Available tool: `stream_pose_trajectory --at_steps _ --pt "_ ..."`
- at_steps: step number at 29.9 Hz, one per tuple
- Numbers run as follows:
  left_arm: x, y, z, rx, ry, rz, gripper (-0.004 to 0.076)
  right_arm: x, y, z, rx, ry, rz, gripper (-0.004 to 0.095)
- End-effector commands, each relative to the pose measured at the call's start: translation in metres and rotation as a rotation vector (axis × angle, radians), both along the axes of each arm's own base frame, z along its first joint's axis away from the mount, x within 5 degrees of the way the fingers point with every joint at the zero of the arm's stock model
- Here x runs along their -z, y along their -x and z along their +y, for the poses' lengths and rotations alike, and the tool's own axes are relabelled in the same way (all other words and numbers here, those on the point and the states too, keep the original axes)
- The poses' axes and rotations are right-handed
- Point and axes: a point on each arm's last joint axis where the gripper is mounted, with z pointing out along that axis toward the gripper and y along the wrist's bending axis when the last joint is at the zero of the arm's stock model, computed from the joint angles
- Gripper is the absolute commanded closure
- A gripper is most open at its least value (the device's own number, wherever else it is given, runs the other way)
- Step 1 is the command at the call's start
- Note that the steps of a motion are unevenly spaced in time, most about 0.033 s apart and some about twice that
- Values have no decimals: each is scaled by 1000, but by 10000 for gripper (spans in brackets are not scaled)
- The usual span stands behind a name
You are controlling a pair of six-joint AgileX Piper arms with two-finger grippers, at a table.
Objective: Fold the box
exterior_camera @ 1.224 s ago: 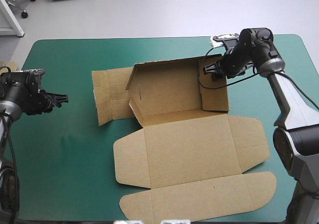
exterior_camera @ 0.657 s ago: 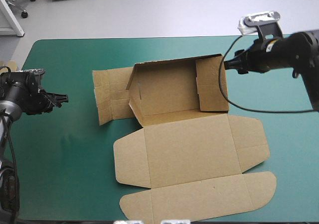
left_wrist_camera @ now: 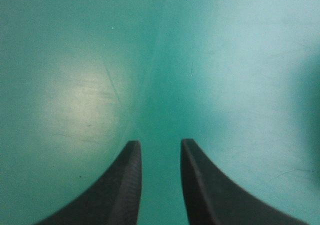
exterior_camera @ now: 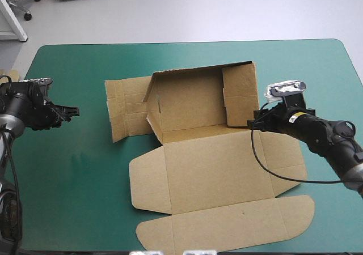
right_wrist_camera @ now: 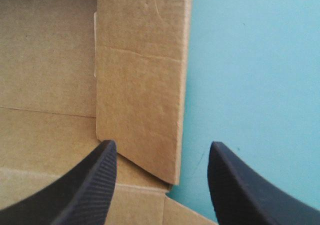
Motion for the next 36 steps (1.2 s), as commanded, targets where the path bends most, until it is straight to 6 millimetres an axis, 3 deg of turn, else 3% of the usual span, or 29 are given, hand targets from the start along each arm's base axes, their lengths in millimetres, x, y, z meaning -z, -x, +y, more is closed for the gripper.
stream_pose_trajectory --at_steps 1,8,14,19,24,26,31,36 --pt "-20 2 -1 5 -10 -94 526 -13 -18 14 -26 -7 -113 399" --pt "-20 3 -1 6 -9 -81 526 16 -56 28 -12 45 -16 400" --pt "-20 3 -1 6 -9 -81 526 15 -72 32 -11 47 -14 511" --pt "-20 2 -1 6 -10 -89 526 -3 -78 33 -21 61 -72 642" --pt "-20 2 -1 7 -10 -91 526 -21 -84 33 -22 73 -121 655" --pt "-20 2 -2 9 -9 -91 526 -24 -87 33 -41 108 -100 619" --pt "-20 2 -4 19 13 -93 526 -43 -89 27 -21 94 -23 421" --pt "-20 2 -4 27 10 -91 526 -77 -82 24 -25 91 -12 413"
